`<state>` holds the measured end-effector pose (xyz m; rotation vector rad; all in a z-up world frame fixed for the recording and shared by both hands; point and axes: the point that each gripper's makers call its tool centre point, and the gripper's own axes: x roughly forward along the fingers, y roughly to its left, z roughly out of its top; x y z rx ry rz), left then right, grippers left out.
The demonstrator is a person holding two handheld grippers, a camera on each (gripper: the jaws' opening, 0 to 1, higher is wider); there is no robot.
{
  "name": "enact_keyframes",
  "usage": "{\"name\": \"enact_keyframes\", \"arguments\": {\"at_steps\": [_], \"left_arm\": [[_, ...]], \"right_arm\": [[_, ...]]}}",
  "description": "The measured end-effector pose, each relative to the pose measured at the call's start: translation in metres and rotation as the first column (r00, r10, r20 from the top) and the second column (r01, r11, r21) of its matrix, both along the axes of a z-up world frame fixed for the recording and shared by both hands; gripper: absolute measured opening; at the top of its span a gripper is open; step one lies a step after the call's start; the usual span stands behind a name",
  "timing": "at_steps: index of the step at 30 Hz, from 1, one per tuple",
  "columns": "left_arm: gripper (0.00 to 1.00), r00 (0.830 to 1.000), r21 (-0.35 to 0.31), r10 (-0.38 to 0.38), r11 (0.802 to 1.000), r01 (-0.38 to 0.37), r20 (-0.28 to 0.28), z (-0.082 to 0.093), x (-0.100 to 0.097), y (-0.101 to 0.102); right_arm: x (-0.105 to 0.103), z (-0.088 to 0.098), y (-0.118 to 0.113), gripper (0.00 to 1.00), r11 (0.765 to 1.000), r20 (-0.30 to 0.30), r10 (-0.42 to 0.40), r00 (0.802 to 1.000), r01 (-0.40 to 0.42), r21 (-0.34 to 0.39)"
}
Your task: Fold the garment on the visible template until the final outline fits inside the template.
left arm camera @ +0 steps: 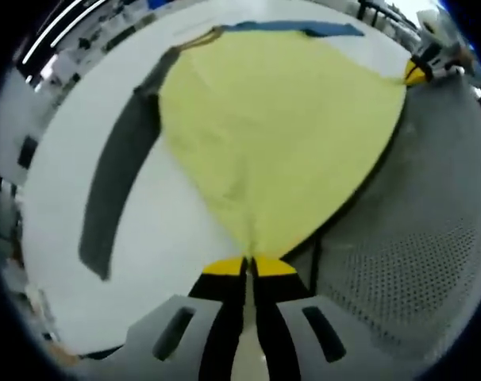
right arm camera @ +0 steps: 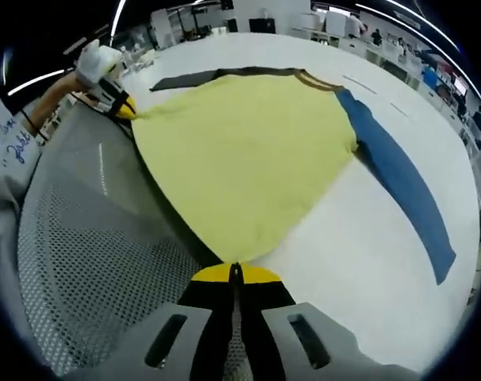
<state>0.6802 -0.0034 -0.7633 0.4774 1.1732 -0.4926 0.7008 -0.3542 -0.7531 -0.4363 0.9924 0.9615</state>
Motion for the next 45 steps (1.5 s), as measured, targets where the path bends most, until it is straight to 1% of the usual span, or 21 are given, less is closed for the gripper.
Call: {"name": "enact_keyframes", "arguments": {"at_steps": [5,14,21,27,30,36,45], "left_arm": [[0.0,1.0,0.007,-0.005,1.0,0.005,-0.014,-0.006,-0.001,0.0],[0.0,1.0,0.016,-0.005,1.0,0.005,-0.027,-0.013,-0.003,0.0],[0.0,1.0,0.015,-0.006,1.0,0.006,-0.03,-0.015,-0.002,0.0],[0.0,0.999,0.009,0.0,1.0,0.001,-0.038,-0.018,-0.002,0.001],[0.0,0.999,0.006,0.003,1.0,-0.003,-0.046,-0.019,-0.002,0.002],[0.0,0.999,0.001,0.002,1.0,-0.002,-0.045,-0.019,-0.003,0.001],[0.0,0.998,-0.007,0.016,1.0,-0.017,-0.058,-0.019,-0.002,0.002]], "right_arm": [[-0.002,-0.009,-0.002,0.02,1.0,-0.014,0.0,1.0,0.0,-0.02],[-0.004,-0.017,-0.003,0.02,0.999,-0.026,-0.012,1.0,0.011,-0.036],[-0.004,-0.023,-0.004,0.02,0.999,-0.03,-0.006,1.0,0.004,-0.053],[-0.003,-0.025,-0.004,0.02,0.999,-0.037,-0.002,0.999,0.0,-0.053],[-0.004,-0.027,-0.004,0.02,0.998,-0.046,-0.002,0.999,-0.001,-0.055],[-0.004,-0.031,-0.005,0.02,0.998,-0.061,0.002,0.998,-0.006,-0.063],[-0.001,-0.032,-0.004,0.03,0.999,-0.065,-0.016,0.998,0.013,-0.048]]}}
